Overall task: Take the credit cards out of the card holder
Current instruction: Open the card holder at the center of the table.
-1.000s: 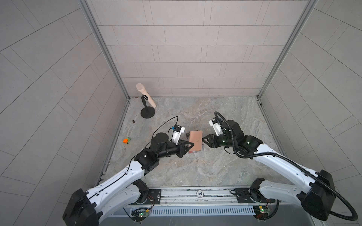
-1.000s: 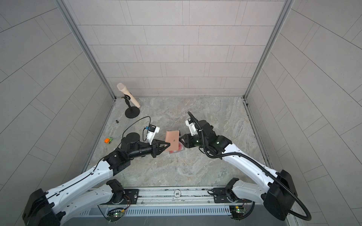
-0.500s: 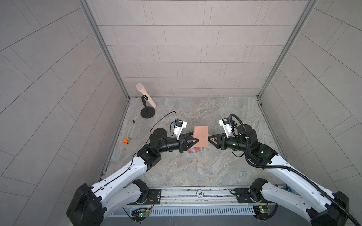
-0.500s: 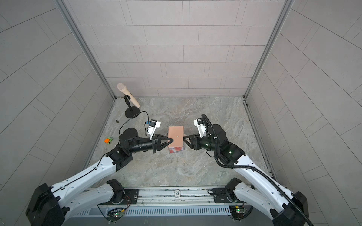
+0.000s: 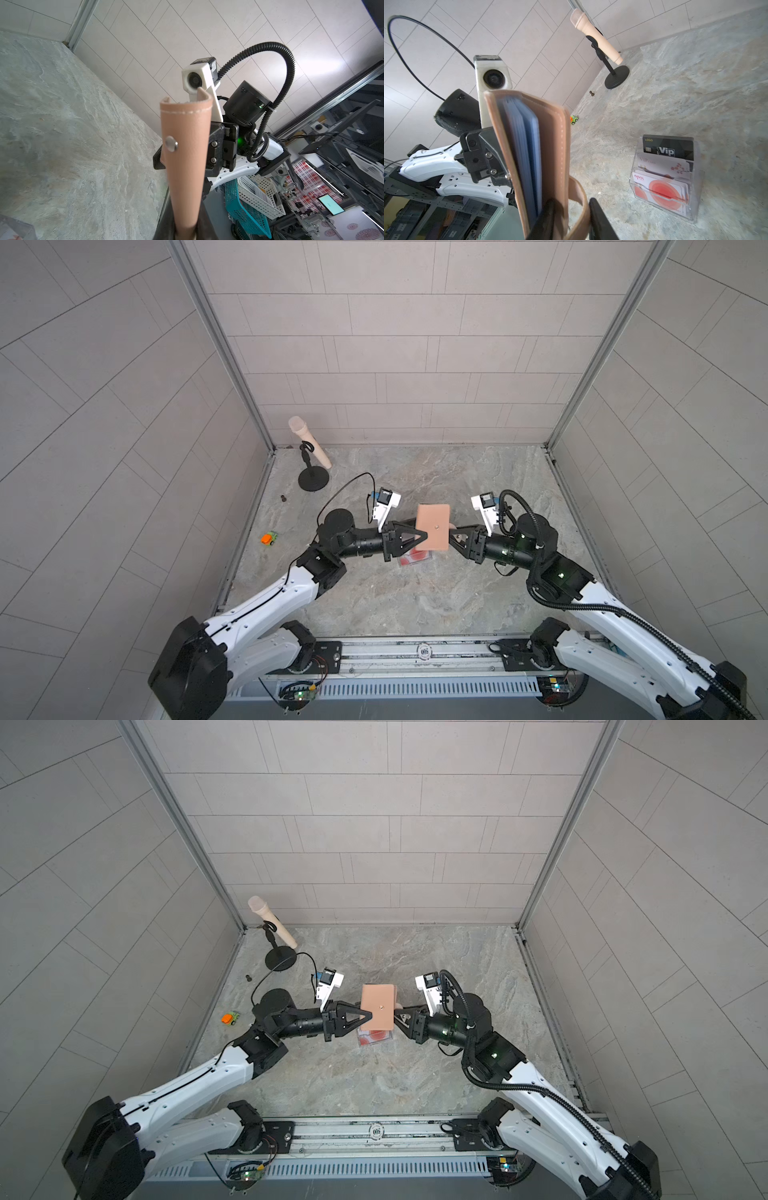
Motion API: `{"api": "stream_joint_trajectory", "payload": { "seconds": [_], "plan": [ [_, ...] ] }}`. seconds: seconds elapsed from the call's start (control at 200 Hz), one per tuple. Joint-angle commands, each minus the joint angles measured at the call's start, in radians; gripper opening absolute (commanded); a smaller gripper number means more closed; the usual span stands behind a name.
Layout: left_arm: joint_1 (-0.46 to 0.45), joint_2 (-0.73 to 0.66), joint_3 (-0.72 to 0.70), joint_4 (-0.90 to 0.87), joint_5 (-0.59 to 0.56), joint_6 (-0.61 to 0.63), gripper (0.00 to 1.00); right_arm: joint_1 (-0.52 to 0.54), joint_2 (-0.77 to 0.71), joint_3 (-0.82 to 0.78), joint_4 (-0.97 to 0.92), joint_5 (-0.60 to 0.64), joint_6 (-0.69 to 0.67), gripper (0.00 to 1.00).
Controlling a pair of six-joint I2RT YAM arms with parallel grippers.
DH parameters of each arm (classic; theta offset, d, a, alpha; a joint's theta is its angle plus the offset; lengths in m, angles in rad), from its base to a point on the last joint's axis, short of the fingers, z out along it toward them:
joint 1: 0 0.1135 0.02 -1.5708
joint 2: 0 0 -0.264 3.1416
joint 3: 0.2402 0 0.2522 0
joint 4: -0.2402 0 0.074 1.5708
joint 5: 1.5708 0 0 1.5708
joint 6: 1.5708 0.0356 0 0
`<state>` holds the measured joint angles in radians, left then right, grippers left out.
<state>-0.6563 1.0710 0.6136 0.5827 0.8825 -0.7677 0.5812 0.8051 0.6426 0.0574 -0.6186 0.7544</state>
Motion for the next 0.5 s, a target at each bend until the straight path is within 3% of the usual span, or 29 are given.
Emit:
{"api": "stream_joint_trajectory", "payload": {
  "seconds": [0.0,0.31,0.491],
  "plan": [
    [0.002,0.006,0.032,0.146,0.053,-0.053,0.0,-0.002,0.0,-0.014,0.097,-0.038,0.042,0.28],
    [0.003,0.004,0.029,0.149,0.061,-0.045,0.0,-0.001,-0.029,-0.018,0.166,-0.074,0.078,0.18],
    [0.003,0.021,0.026,0.179,0.07,-0.06,0.0,-0.002,-0.035,-0.018,0.22,-0.095,0.107,0.17]
  ]
}}
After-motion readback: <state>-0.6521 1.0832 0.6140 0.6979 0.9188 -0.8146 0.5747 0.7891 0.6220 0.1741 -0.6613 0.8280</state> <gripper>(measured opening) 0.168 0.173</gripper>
